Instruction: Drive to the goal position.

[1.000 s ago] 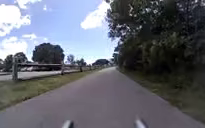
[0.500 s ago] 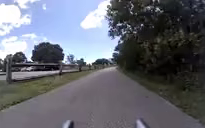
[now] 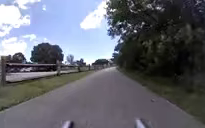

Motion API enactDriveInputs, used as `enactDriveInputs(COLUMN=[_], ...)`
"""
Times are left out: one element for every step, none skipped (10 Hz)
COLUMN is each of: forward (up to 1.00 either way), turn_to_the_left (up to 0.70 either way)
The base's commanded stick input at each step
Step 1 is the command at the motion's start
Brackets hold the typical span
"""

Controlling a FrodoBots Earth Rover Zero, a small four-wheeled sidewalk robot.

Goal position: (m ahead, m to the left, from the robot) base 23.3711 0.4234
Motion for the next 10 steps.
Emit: enactDriveInputs(forward=[0.5,0.5,0.5,0.5,0.5,0.5,0.5,0.5,0.5,0.5], turn_to_the_left=[0.0,0.0,0.0,0.0,0.0,0.0,0.0,0.0,0.0,0.0])
